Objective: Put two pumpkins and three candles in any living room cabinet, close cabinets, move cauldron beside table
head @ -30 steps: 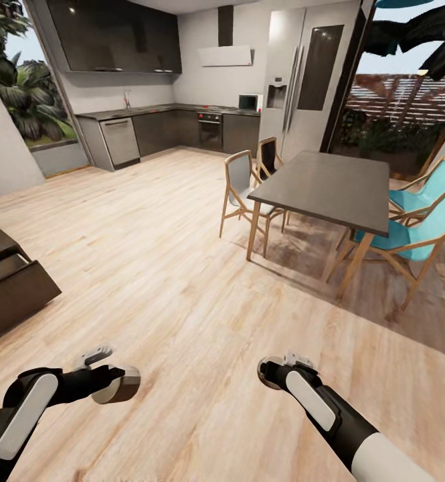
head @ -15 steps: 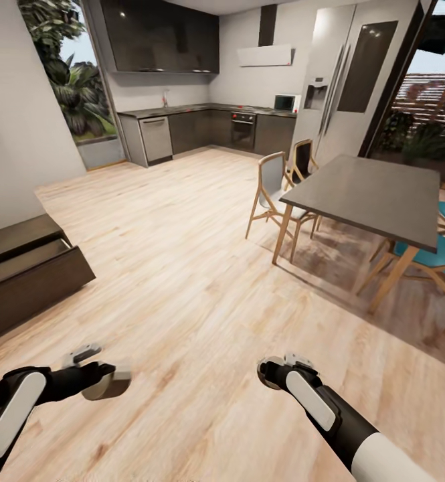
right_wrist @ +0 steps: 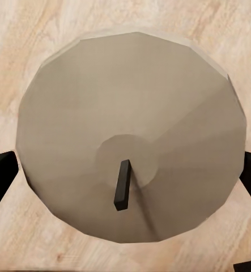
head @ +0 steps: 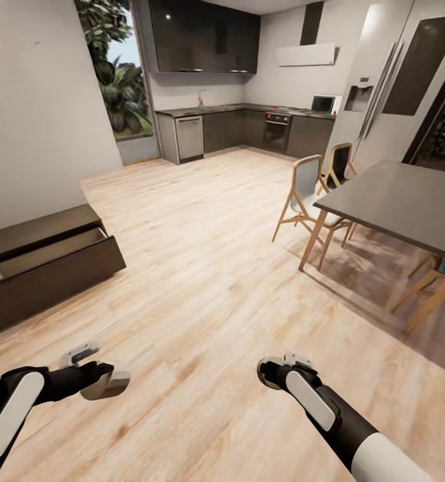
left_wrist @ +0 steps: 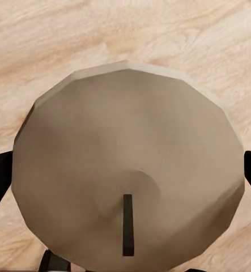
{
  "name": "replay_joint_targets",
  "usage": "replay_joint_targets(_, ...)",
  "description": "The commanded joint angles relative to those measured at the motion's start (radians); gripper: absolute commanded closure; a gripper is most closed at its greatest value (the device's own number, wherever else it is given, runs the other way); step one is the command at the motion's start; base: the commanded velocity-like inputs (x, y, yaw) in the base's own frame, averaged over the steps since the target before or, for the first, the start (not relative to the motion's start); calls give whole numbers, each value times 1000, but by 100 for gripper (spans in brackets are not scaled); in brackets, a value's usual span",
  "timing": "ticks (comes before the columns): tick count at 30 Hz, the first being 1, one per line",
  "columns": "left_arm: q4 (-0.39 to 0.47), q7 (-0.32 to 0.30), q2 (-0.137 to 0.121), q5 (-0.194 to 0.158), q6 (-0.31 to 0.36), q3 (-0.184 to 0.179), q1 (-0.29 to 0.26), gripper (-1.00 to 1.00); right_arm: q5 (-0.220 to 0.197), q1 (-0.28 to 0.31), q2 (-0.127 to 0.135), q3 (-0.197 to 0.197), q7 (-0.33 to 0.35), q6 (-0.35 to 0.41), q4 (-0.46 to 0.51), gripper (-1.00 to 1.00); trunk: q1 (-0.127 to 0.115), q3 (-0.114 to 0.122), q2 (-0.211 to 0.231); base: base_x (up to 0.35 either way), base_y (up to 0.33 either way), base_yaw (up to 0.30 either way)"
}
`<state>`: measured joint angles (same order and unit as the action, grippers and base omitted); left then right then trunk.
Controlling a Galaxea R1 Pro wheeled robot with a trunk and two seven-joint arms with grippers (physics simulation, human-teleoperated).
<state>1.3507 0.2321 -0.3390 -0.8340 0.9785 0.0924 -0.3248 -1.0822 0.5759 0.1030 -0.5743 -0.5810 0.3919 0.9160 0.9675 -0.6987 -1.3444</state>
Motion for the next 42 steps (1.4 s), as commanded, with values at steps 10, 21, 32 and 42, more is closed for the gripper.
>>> replay_joint_targets(10, 1, 9, 0, -13, 3, 0, -1, 100, -5, 1, 1, -4, -6, 1, 3, 100, 0, -1, -1, 63, 6, 288)
replay_joint_targets(21, 1, 7, 0, -13, 5, 1, -1, 100, -4, 1, 3, -3, -4, -7, 4, 100, 0, -1, -1, 232, 172, 100)
replay_joint_targets(32, 1, 7, 0, -13, 5, 0, -1, 100, -3, 1, 3, -4, -5, -2, 4, 100, 0, -1, -1, 250, 203, 223)
replay_joint_targets(42, 1, 7, 0, -12, 5, 0, -1, 100, -2, 1, 3, -4, -5, -2, 4, 100, 0, -1, -1, 250, 221, 287)
